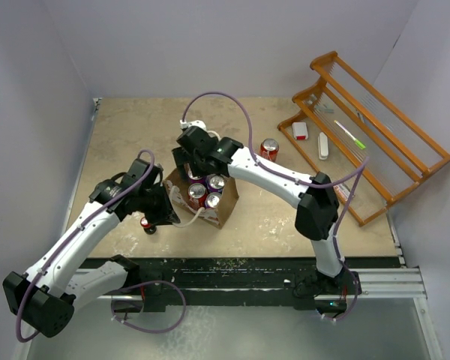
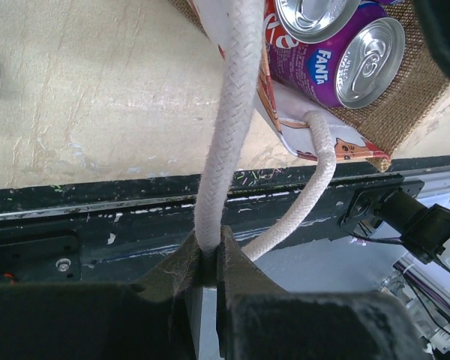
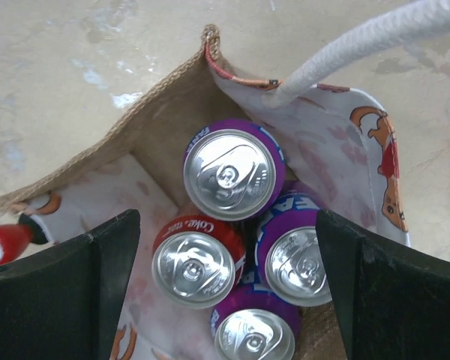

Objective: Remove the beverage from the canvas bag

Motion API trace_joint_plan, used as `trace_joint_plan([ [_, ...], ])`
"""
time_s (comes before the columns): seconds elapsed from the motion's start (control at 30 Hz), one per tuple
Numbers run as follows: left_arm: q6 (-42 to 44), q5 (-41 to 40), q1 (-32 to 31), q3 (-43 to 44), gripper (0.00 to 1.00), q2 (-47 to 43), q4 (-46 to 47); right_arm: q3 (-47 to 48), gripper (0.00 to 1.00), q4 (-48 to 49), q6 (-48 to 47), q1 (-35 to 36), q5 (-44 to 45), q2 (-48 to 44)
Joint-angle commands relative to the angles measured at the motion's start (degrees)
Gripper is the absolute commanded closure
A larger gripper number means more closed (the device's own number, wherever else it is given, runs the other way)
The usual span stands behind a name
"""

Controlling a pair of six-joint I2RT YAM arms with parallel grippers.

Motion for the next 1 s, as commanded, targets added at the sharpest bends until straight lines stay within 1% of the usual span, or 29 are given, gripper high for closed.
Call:
trace_joint_plan([
  [0.0, 1.81, -0.44, 0.53, 1.31, 1.00, 0.76, 1.28, 7.03, 0.00, -5.37, -2.24, 0.13, 4.86, 1.72],
  [0.1, 1.97, -0.47, 0.48, 1.39, 1.00, 1.00, 1.19, 10.27, 0.00, -7.50, -2.29, 0.13, 6.82, 5.00],
  [0.33, 2.18, -1.08, 0.51, 1.69, 1.00, 1.22, 0.65, 15.80, 0.00, -10.44, -3.15, 0.17, 7.41, 10.69],
  [0.73, 2.08, -1.53, 0.57, 1.64, 1.00, 1.73, 0.53, 17.27, 0.00, -12.52, -2.86, 0.19, 8.01, 14.65],
  [0.97, 1.83, -1.48, 0.57, 1.45, 1.00, 1.76, 0.72, 18.60, 0.05, -12.78, -3.66, 0.29, 7.69, 16.58],
])
